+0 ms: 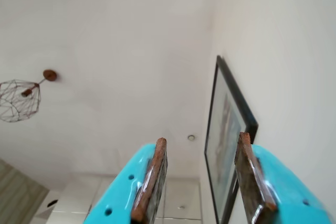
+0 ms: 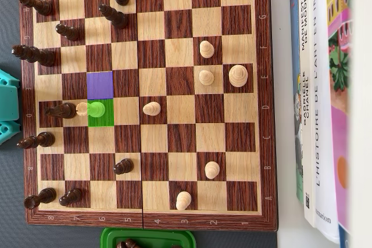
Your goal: Play chess
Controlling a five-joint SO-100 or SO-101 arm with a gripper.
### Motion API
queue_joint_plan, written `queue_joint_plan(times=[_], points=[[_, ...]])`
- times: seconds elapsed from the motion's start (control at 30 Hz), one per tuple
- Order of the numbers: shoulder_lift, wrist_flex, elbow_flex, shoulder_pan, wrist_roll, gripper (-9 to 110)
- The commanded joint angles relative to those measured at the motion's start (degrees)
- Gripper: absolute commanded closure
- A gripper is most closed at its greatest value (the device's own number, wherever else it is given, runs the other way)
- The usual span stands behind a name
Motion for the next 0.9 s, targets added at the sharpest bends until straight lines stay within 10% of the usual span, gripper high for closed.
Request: queue_joint_plan(times=[0.0, 0.87], points=[[-0.62, -3.69, 1.14, -0.35, -0.53, 83], [-0.62, -20.74, 1.14, 0.09, -0.62, 83]])
